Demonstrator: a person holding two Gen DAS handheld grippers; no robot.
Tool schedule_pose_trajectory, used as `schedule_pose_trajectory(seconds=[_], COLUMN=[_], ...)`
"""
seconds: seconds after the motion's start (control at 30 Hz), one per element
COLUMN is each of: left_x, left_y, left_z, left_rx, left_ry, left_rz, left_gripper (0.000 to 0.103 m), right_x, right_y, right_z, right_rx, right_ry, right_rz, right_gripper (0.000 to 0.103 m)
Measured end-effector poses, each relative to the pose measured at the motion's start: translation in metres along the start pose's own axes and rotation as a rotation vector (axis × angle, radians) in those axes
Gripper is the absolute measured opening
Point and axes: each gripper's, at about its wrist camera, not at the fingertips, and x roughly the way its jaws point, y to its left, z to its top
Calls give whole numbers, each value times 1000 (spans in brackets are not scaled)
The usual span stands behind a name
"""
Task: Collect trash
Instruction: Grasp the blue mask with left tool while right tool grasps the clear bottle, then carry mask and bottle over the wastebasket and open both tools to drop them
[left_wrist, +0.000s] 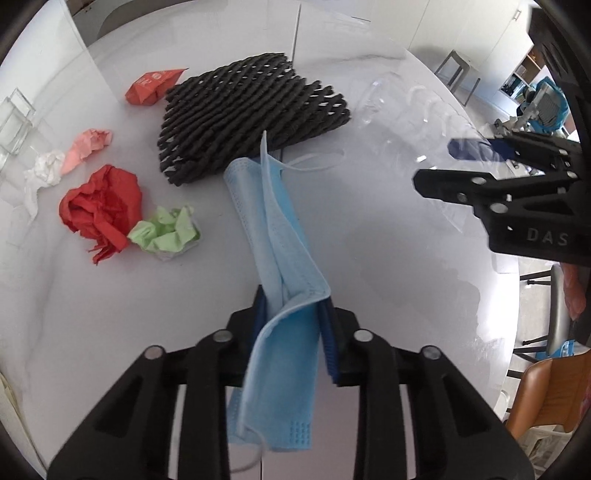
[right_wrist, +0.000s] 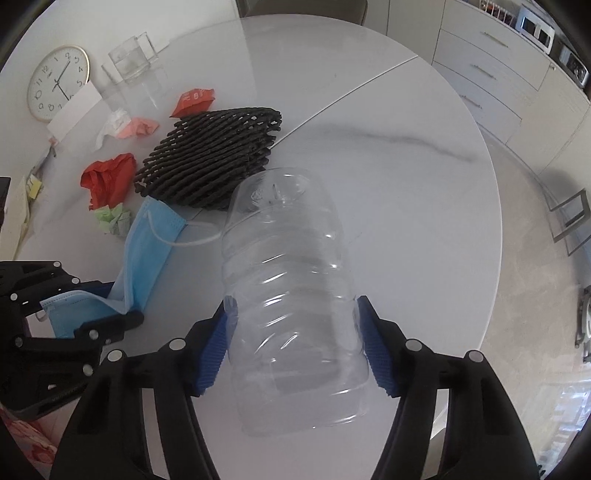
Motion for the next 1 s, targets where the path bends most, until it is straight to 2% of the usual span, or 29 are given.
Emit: schedule_pose_trajectory(seconds=[0.23, 0.47, 0.57, 0.8, 1.0], left_x=[-29, -92, -113, -146, -149], left_y=[21, 8, -14, -91, -147], left_z=[-8, -30, -45, -72, -83], left_rx=[-83, -44, -9, 157, 247], left_ry=[-26, -106, -132, -189, -182], left_rz=[-57, -83, -115, -170, -216], left_gripper=[20, 20, 20, 20, 20], right_x=[-31, -99, -126, -181, -213], right_y=[-6, -6, -2, -16, -42], right_z=[-17, -60, -84, -158, -232], right_rx=[108, 234, 262, 400, 571], right_ry=[-48, -153, -182, -218, -250], right_rz=[28, 25, 6, -99, -154], right_gripper=[66, 66, 66, 66, 66])
